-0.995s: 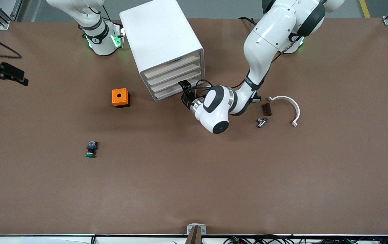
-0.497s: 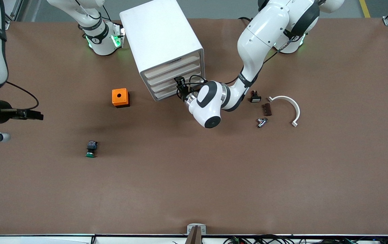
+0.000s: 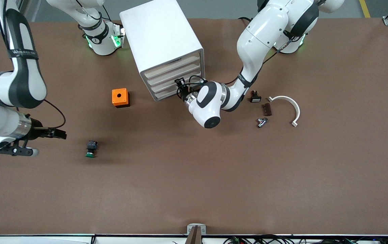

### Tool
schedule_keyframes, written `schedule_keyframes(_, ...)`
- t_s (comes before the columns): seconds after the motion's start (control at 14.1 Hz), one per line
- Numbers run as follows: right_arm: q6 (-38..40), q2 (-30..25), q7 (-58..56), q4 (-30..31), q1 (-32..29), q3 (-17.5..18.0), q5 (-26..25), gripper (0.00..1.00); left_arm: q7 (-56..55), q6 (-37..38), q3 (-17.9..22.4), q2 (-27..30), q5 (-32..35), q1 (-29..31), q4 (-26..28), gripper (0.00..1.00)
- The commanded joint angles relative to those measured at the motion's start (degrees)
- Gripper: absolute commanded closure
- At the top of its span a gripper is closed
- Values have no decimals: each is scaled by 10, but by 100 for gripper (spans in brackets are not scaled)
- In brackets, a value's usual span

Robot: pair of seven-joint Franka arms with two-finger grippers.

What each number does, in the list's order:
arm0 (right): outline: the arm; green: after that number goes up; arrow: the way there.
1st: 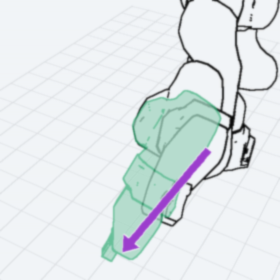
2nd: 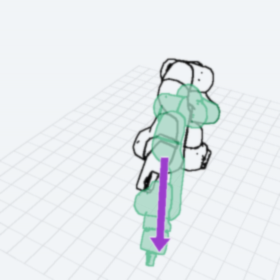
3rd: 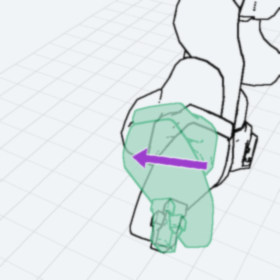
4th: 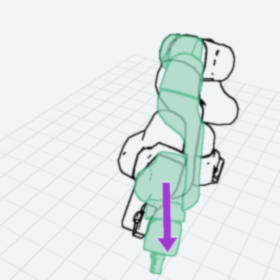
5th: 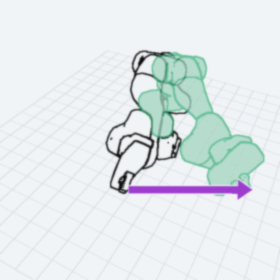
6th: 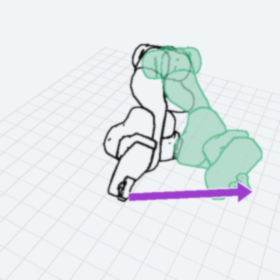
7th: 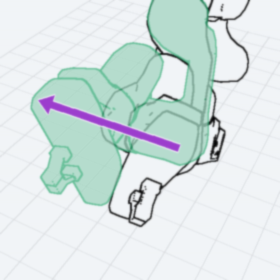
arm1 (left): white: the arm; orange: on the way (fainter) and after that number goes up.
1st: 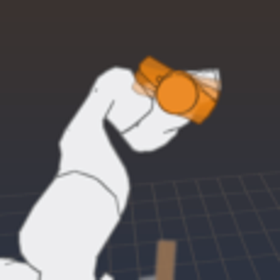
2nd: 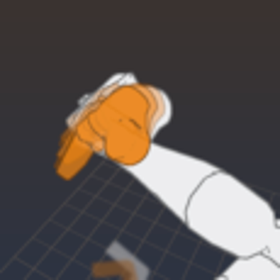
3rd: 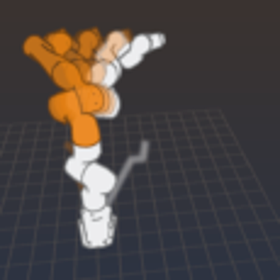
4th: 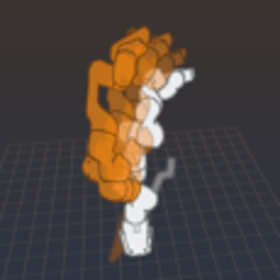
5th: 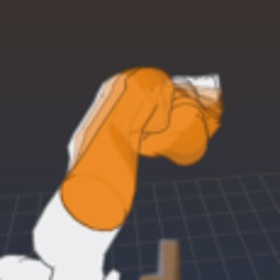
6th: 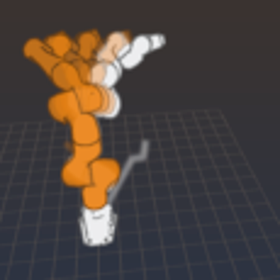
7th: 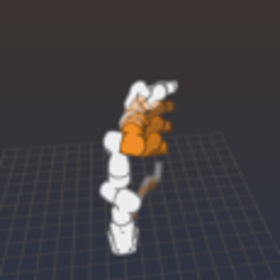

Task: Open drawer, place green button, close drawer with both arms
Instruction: 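Pull the drawer open with the left gripper while the right gripper grasps the button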

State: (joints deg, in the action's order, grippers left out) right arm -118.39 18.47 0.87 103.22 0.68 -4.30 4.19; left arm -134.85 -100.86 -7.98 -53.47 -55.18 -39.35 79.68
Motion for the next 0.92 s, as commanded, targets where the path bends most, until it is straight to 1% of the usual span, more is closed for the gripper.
schedule_keyframes(0.0, -108, 8, 12, 72, 11, -1, 17, 0, 4, 3, 16, 3, -3, 26, -8, 92)
schedule_keyframes(0.28, -232, 76, 34, 92, 35, -1, 18, 0, 48, 12, 16, 3, 5, 79, -29, 91)
schedule_keyframes(0.36, -250, 90, 41, 92, 41, -1, 18, 0, 65, 12, 16, 2, 5, 90, -30, 91)
schedule_keyframes(0.5, -276, 112, 47, 93, 44, -1, 18, 0, 113, 10, 16, -1, 5, 106, -31, 87)
schedule_keyframes(0.57, -291, 122, 49, 95, 48, -1, 18, 0, 132, 10, 18, -1, 5, 110, -30, 84)
schedule_keyframes(0.71, -320, 134, 62, 106, 55, -1, 18, 0, 145, 10, 25, -1, 5, 112, -30, 65)
schedule_keyframes(0.78, -320, 140, 62, 106, 56, -1, 18, 0, 147, 10, 25, 1, 5, 112, -30, 64)
schedule_keyframes(0.85, -320, 144, 68, 106, 56, -1, 18, 0, 148, 10, 25, 3, 5, 113, -31, 61)
